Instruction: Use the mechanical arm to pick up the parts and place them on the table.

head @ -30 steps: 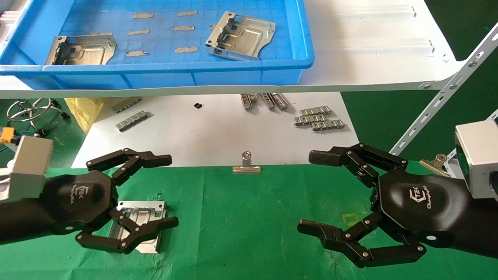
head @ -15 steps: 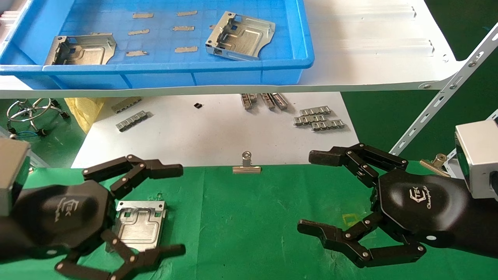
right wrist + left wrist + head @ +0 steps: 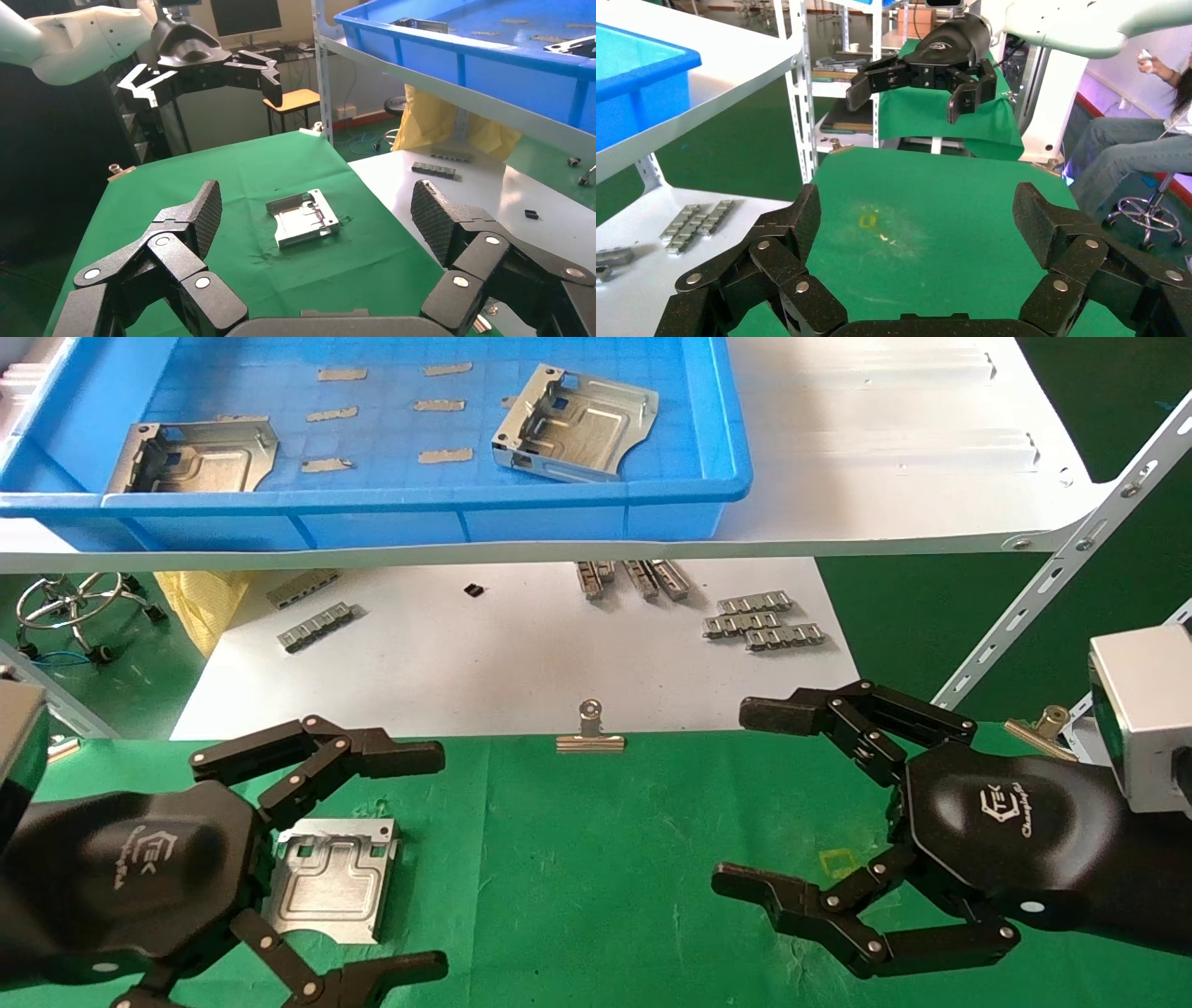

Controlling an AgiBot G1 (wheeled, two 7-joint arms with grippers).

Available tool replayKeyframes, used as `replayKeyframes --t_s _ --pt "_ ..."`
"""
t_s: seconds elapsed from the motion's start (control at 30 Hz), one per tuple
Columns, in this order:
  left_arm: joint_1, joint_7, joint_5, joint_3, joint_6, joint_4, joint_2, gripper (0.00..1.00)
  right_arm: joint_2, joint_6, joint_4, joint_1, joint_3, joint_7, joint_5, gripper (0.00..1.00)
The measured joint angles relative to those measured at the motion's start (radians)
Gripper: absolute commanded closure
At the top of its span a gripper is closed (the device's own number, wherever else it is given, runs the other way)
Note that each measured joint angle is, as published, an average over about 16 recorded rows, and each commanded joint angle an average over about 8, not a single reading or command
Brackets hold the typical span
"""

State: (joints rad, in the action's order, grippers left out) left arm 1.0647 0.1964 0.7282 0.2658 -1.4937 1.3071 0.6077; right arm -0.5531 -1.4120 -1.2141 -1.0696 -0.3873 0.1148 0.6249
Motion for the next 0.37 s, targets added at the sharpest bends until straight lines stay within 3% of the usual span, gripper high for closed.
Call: replayKeyframes --t_s 0.37 --pt "0.005 -0.006 0.001 0.008 0.000 -0.013 0.002 0.00 0.000 0.000 0.000 0.000 0.000 0.000 0.000 0.00"
